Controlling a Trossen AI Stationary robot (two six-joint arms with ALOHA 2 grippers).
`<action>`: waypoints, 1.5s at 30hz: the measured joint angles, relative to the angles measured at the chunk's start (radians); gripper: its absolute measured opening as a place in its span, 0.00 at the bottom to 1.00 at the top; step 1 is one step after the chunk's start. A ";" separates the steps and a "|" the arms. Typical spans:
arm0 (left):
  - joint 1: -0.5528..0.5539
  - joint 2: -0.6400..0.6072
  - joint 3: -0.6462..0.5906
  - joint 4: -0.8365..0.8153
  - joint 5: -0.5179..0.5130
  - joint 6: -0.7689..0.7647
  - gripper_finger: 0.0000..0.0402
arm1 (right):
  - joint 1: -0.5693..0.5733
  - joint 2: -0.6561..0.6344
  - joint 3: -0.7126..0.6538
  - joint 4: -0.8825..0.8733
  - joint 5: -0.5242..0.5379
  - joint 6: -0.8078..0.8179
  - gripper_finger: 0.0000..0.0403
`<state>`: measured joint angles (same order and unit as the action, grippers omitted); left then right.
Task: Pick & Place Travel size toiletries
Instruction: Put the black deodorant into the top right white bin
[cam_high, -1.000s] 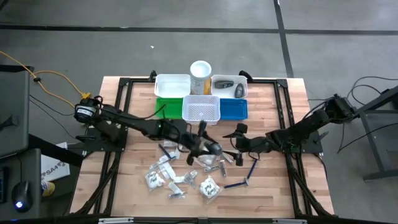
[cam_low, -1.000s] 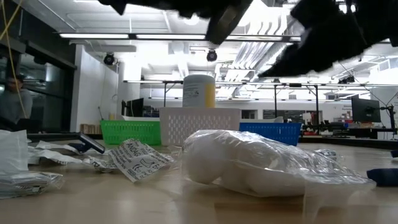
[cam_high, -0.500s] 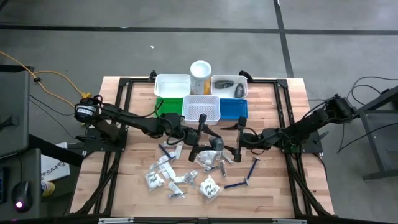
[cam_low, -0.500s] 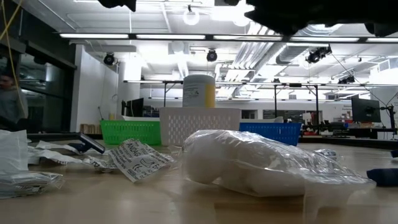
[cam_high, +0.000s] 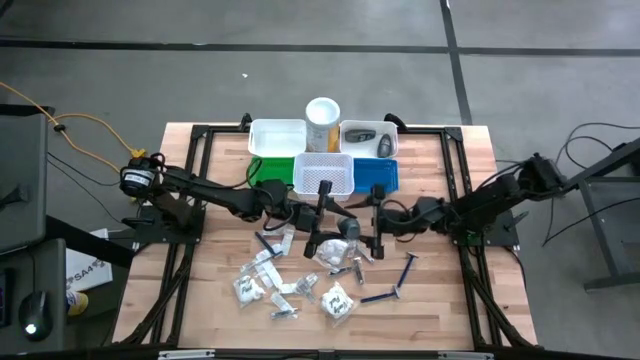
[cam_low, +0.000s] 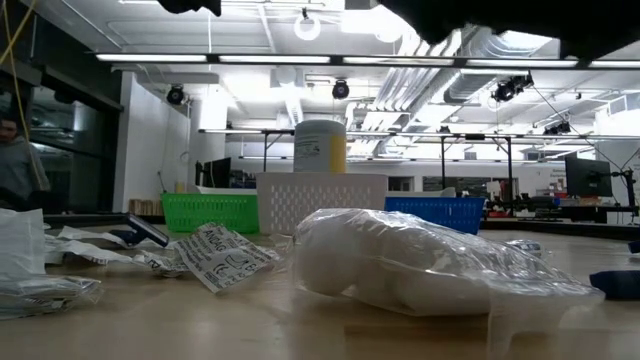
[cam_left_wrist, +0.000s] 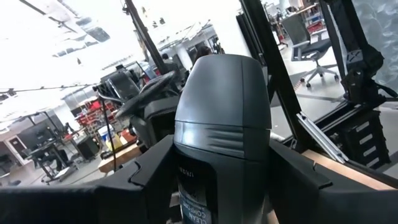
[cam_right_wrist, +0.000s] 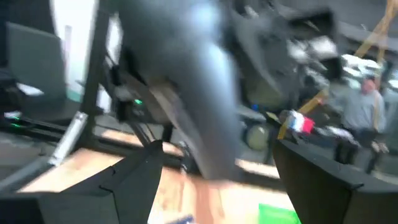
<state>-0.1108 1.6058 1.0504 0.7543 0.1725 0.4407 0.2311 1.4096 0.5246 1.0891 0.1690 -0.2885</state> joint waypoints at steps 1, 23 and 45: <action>0.000 0.000 0.000 -0.001 0.000 0.000 0.49 | -0.001 0.017 0.016 -0.002 0.003 -0.009 0.74; 0.000 0.000 -0.001 -0.016 -0.011 -0.043 0.49 | -0.002 0.070 0.100 -0.034 0.035 -0.035 0.31; 0.000 0.000 -0.001 -0.031 -0.182 -0.070 0.62 | -0.005 0.070 0.099 -0.173 0.211 0.106 0.21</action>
<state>-0.1112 1.6058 1.0496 0.7231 -0.0097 0.3702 0.2261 1.4796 0.6239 0.9157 0.3802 -0.1825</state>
